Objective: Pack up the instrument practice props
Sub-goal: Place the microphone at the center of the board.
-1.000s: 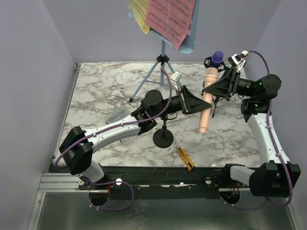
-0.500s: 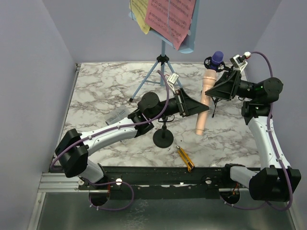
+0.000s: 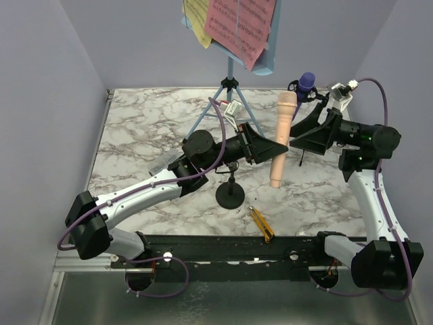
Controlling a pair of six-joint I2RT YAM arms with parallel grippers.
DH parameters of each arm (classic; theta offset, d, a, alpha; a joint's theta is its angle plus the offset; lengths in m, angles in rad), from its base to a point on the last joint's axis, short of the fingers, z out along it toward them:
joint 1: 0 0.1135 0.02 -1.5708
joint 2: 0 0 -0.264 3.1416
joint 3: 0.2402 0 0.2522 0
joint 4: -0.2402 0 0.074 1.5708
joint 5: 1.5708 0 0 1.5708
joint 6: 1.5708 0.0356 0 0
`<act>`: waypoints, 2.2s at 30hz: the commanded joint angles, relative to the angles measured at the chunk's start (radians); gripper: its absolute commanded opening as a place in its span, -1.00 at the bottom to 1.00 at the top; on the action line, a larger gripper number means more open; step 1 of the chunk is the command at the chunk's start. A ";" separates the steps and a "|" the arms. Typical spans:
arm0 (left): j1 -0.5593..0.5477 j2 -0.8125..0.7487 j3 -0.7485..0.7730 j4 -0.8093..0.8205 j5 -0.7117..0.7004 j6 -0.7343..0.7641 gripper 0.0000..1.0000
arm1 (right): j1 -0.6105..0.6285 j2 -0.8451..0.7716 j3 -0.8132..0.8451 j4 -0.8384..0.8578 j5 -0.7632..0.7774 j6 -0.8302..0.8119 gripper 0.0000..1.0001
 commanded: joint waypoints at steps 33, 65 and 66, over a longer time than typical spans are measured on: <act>0.005 -0.393 0.024 -0.621 -0.494 0.542 -1.00 | -0.087 -0.181 -0.088 -1.256 -0.214 -1.579 0.99; 0.015 -0.367 0.037 -0.832 -1.018 0.899 -1.00 | -0.091 -0.197 -0.218 -1.355 0.084 -1.842 1.00; 0.026 -0.354 0.032 -0.831 -1.018 0.922 -1.00 | -0.090 -0.198 -0.218 -1.355 0.087 -1.843 1.00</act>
